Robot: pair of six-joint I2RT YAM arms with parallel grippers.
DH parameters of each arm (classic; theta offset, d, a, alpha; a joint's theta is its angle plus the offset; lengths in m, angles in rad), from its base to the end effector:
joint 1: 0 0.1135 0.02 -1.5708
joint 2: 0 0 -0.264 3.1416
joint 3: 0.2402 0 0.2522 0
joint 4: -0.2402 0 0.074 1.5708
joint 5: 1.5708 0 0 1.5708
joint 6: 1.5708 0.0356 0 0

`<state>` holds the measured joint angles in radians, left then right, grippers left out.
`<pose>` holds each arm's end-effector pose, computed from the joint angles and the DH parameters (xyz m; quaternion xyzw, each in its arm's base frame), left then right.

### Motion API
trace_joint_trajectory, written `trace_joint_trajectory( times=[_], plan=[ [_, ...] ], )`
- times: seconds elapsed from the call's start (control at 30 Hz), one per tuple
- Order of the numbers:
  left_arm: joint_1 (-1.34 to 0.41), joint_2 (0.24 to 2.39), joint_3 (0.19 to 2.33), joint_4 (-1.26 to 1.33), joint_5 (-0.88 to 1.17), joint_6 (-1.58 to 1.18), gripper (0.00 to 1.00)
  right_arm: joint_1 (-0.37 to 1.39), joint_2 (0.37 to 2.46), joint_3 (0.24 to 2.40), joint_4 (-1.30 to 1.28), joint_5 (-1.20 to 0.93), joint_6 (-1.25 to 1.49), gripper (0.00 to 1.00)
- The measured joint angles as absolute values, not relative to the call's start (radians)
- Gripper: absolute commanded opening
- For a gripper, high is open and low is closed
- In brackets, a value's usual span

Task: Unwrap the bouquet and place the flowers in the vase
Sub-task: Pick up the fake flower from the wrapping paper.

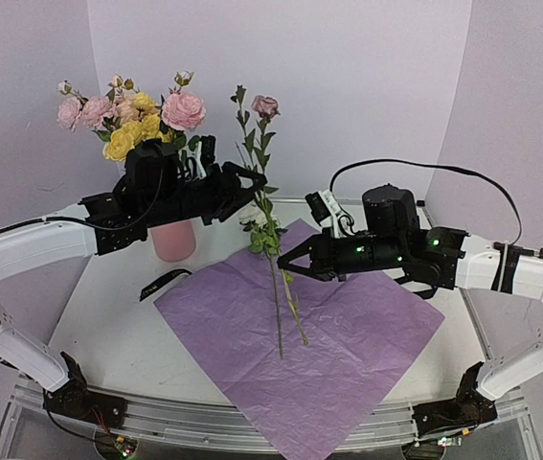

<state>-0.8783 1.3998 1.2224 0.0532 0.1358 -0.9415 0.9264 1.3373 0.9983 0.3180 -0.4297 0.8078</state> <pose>0.2103 -0.2611 0.3759 0.0213 0.7489 -0.5525 0.3652 0.1781 0.2617 0.3432 -0.1903 0.6880 0.6197 0.3261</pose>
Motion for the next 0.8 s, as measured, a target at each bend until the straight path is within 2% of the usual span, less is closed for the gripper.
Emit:
trace_joint_trajectory(
  times=[0.2, 0.53, 0.63, 0.8],
  plan=[
    [-0.878, 1.4, 1.223, 0.053, 0.127, -0.938, 0.42, 0.926, 1.333, 0.993, 0.318, -0.43, 0.808, 0.0],
    [-0.878, 1.417, 1.244, 0.055, 0.128, -0.921, 0.46, 0.926, 1.333, 0.99, 0.317, -0.434, 0.808, 0.0],
    [-0.878, 1.426, 1.255, 0.053, 0.133, -0.917, 0.35, 0.926, 1.333, 0.987, 0.314, -0.434, 0.808, 0.0],
    [-0.878, 1.436, 1.259, 0.053, 0.137, -0.911, 0.1, 0.926, 1.333, 0.987, 0.314, -0.436, 0.807, 0.0]
  ],
)
